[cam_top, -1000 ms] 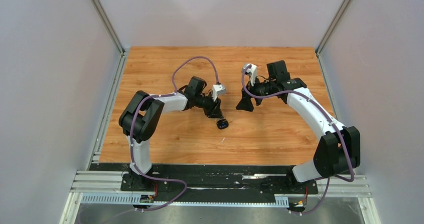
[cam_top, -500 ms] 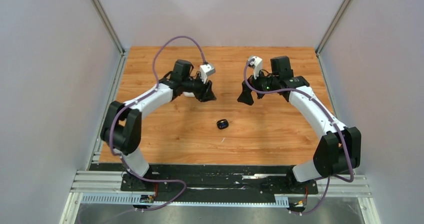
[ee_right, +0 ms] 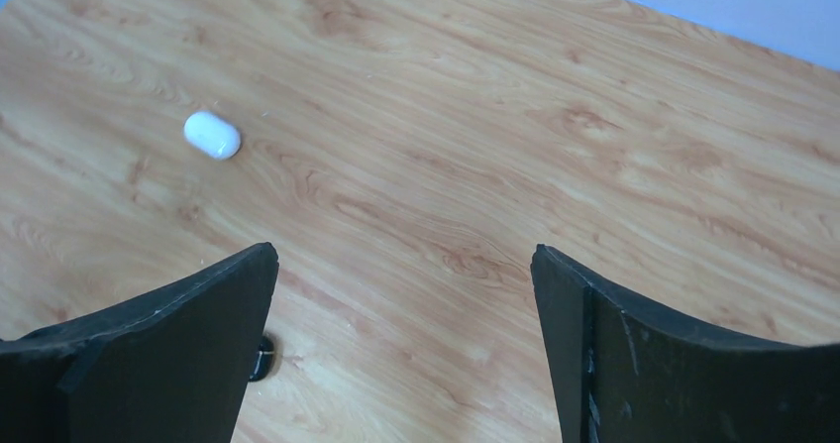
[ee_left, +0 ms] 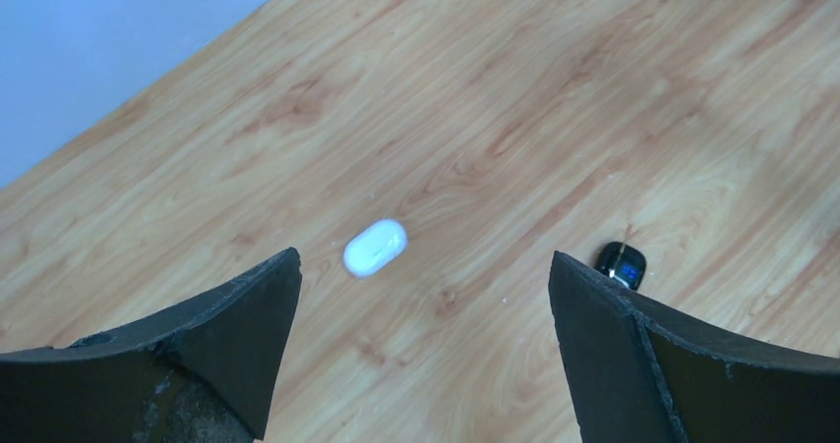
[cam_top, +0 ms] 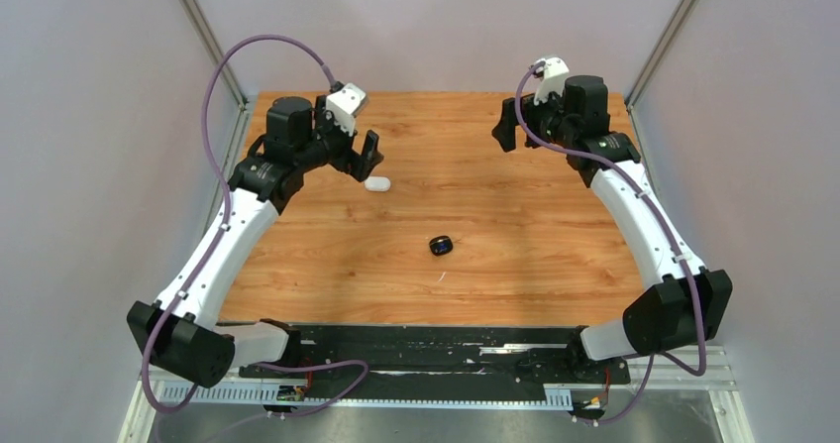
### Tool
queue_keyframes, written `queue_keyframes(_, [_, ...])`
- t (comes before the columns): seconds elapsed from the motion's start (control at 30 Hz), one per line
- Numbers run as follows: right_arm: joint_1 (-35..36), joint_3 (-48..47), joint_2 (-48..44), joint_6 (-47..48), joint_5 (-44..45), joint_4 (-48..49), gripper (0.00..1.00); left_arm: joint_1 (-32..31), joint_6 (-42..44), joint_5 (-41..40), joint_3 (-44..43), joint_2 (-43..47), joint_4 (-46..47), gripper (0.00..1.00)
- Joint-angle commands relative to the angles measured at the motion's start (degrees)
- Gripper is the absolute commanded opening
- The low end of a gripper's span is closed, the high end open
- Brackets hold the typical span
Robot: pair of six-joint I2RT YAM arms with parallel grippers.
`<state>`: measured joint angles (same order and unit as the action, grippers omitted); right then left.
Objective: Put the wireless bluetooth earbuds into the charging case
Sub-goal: Reset both arms
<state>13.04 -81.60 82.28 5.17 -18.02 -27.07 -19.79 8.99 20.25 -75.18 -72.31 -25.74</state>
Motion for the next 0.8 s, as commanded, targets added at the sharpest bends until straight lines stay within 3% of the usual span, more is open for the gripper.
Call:
queue_keyframes(0.0, [-0.2, -2.6, -3.2, -10.1, 11.1, 1.1, 1.0, 1.3, -4.5, -10.4, -1.3, 2.8, -5.2, 1.0])
queue_keyframes(0.3, [-0.3, -4.4, -2.7, -14.1, 22.2, -4.4, 1.0, 2.7, -15.1, -19.8, 1.8, 1.4, -7.0, 1.0])
queue_keyframes(0.53, [-0.3, -2.9, -4.2, -13.3, 24.4, -4.5, 1.0, 2.8, -13.8, -18.8, 2.8, 2.2, -5.0, 1.0])
queue_keyframes(0.77, [-0.3, -2.2, -4.8, -10.7, 25.7, -3.8, 1.0, 2.8, -10.2, -17.1, -3.8, 1.1, -5.4, 1.0])
